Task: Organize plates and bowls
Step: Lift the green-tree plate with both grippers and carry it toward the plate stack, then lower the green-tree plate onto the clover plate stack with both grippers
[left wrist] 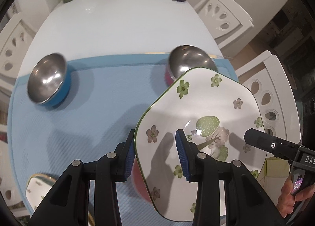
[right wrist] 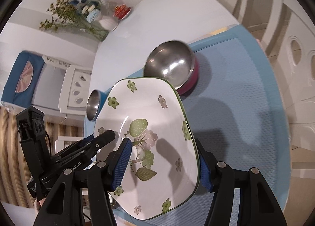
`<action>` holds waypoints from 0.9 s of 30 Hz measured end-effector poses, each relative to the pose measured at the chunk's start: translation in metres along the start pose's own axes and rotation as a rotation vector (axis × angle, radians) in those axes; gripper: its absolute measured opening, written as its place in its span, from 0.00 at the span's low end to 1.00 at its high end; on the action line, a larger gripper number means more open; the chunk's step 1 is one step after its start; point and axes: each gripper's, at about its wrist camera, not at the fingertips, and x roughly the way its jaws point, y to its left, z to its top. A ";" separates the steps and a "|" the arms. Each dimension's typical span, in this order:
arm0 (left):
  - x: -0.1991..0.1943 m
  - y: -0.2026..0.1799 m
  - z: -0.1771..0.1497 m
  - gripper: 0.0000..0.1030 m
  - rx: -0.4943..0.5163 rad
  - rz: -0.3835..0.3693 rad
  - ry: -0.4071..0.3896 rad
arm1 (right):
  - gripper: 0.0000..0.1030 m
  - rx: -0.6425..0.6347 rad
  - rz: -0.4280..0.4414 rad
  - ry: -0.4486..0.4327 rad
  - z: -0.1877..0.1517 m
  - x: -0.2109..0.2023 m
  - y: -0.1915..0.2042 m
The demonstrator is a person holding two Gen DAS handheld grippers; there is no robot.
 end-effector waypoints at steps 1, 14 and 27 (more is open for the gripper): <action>-0.002 0.005 -0.002 0.35 -0.007 0.001 -0.002 | 0.59 -0.009 -0.001 0.006 -0.001 0.003 0.005; -0.026 0.077 -0.029 0.35 -0.135 0.019 -0.034 | 0.59 -0.120 0.021 0.083 -0.014 0.046 0.069; -0.045 0.141 -0.055 0.35 -0.241 0.036 -0.054 | 0.59 -0.214 0.041 0.160 -0.028 0.088 0.125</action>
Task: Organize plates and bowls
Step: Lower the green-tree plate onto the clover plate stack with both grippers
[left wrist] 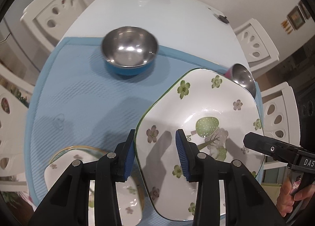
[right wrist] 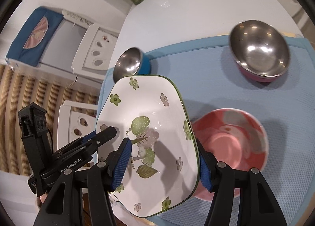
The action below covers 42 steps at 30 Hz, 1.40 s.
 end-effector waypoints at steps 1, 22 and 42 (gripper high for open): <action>-0.002 0.005 -0.001 0.35 -0.008 0.001 -0.001 | 0.59 -0.005 0.002 0.006 0.000 0.003 0.003; -0.026 0.097 -0.033 0.35 -0.155 0.037 -0.023 | 0.59 -0.119 0.016 0.132 -0.017 0.077 0.080; -0.030 0.157 -0.078 0.35 -0.250 0.058 -0.001 | 0.59 -0.202 0.007 0.243 -0.044 0.132 0.131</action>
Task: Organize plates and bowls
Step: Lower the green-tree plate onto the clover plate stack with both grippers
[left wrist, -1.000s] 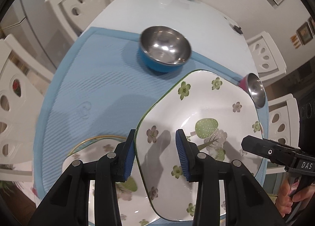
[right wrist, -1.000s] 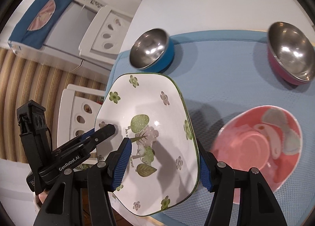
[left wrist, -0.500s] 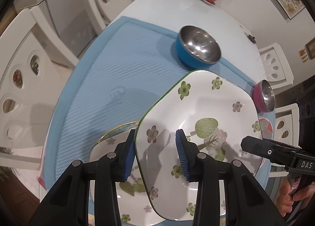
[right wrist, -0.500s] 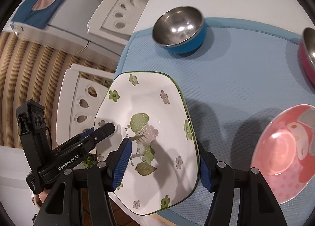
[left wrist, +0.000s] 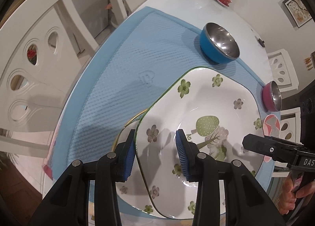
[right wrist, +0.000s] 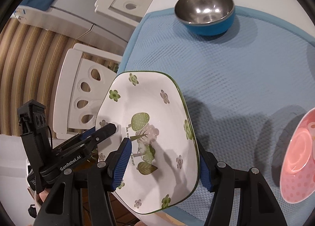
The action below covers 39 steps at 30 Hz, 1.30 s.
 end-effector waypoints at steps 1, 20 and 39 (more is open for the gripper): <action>0.000 0.002 -0.001 0.35 -0.002 0.002 0.000 | 0.59 -0.001 0.000 0.006 -0.001 0.003 0.001; 0.010 0.014 -0.017 0.35 -0.014 0.025 0.036 | 0.59 -0.006 -0.015 0.070 -0.008 0.033 0.004; 0.020 0.021 -0.023 0.35 -0.010 0.056 0.070 | 0.59 0.002 -0.058 0.144 -0.016 0.063 0.007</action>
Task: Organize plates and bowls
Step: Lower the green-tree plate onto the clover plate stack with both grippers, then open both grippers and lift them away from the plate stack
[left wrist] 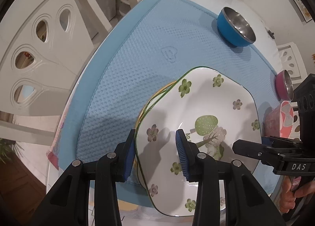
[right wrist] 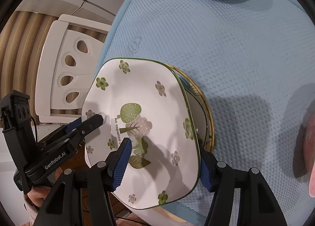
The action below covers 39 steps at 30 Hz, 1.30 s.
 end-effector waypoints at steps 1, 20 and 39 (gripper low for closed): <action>0.001 0.001 0.000 0.35 -0.003 -0.001 0.003 | 0.59 0.003 0.004 0.002 0.000 0.001 0.000; 0.008 0.007 0.003 0.35 -0.022 -0.027 0.038 | 0.59 0.046 -0.016 0.044 0.006 0.008 0.003; 0.010 -0.002 0.006 0.35 0.041 -0.003 0.054 | 0.59 0.054 -0.012 0.078 0.003 -0.003 -0.002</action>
